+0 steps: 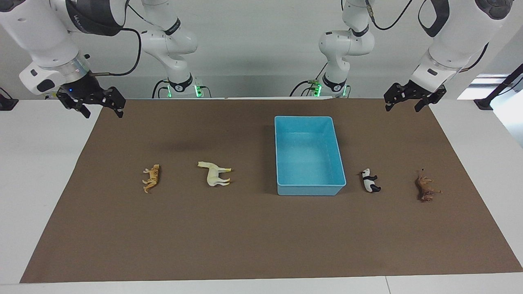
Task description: Put all toys into storage box
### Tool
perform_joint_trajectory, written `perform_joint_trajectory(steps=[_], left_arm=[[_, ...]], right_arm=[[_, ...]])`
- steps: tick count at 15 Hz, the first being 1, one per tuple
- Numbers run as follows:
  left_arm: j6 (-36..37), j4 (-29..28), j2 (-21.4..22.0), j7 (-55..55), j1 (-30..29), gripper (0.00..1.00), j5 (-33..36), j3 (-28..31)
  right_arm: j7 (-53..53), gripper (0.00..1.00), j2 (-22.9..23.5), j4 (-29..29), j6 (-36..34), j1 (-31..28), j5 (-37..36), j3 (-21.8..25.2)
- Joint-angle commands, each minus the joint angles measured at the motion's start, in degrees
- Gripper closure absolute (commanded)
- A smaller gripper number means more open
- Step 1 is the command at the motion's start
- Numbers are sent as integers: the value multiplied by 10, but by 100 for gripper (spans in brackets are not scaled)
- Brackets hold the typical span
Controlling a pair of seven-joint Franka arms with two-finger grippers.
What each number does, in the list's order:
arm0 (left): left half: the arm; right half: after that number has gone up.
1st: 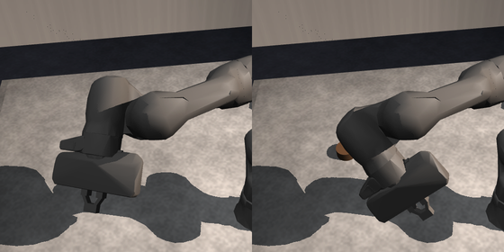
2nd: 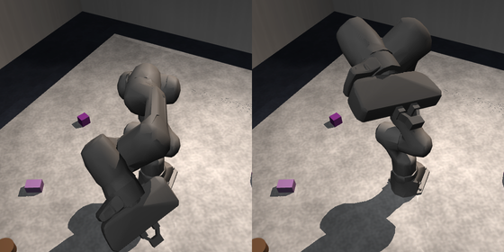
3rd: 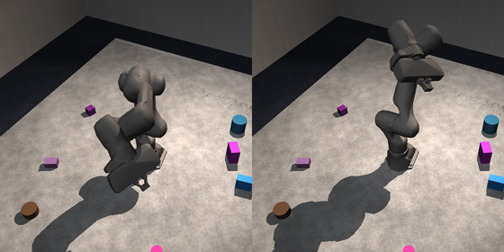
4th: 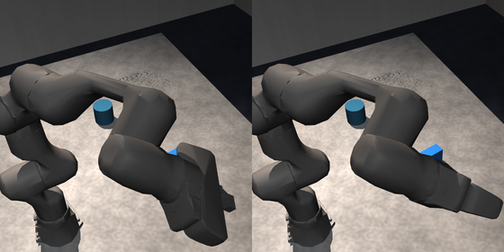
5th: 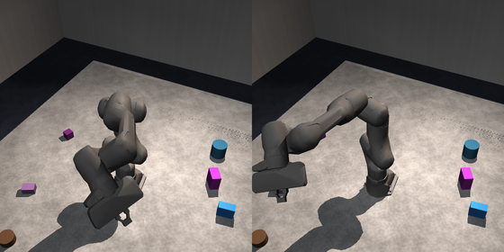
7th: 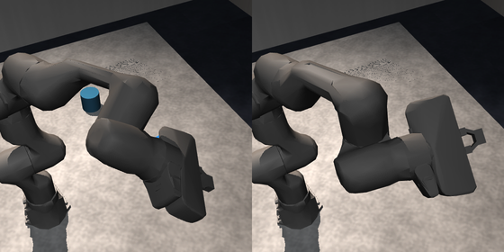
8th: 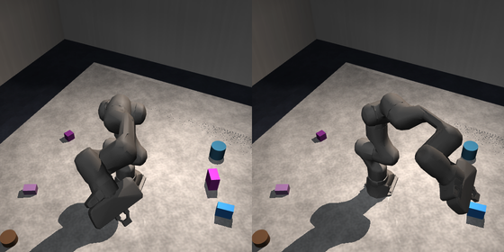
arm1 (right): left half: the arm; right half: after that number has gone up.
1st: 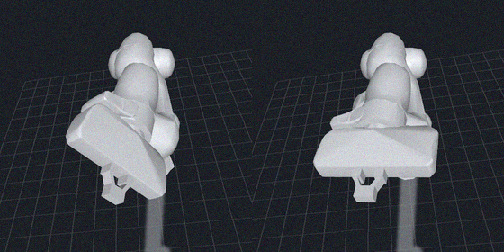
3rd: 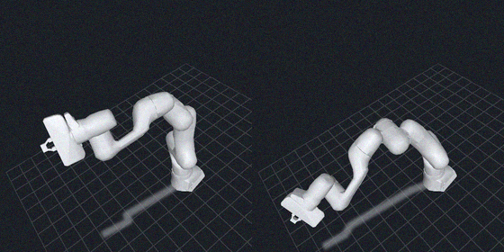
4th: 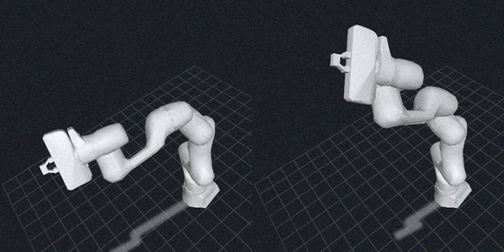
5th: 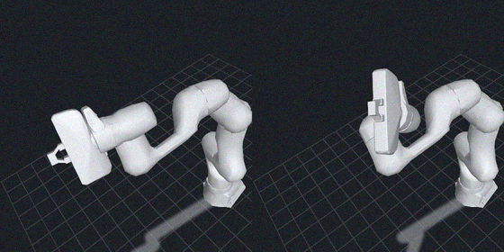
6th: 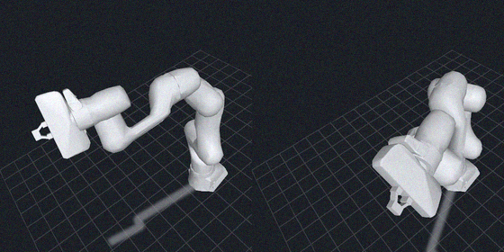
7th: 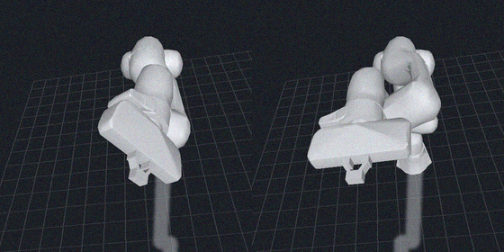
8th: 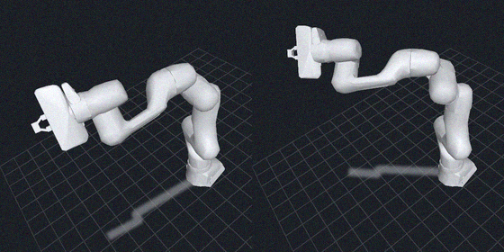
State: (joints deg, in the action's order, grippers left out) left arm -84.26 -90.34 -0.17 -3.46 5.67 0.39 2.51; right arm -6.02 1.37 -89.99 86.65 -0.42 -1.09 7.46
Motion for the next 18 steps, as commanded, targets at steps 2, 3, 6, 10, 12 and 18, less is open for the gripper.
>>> perform_joint_trajectory(steps=[2,3,6,10,12,18], left_arm=[[-7,-9,10,-6,0,0,-5,4],[-7,-10,10,-6,0,0,-5,4],[-6,-12,10,-9,-1,0,-5,5],[-6,-17,14,-6,-3,0,-4,6],[-5,-29,19,10,-13,0,-1,6],[-212,-168,45,73,-33,0,-5,5]], right_arm=[[9,0,-10,-5,-7,-4,-3,-6],[9,0,-10,-6,-7,-5,-3,-6],[9,0,-10,-6,-7,-5,-3,-6],[7,0,-10,-7,-7,-6,-3,-6],[9,0,-14,-12,-3,-5,0,-7],[24,0,-66,-152,124,28,5,-11]])
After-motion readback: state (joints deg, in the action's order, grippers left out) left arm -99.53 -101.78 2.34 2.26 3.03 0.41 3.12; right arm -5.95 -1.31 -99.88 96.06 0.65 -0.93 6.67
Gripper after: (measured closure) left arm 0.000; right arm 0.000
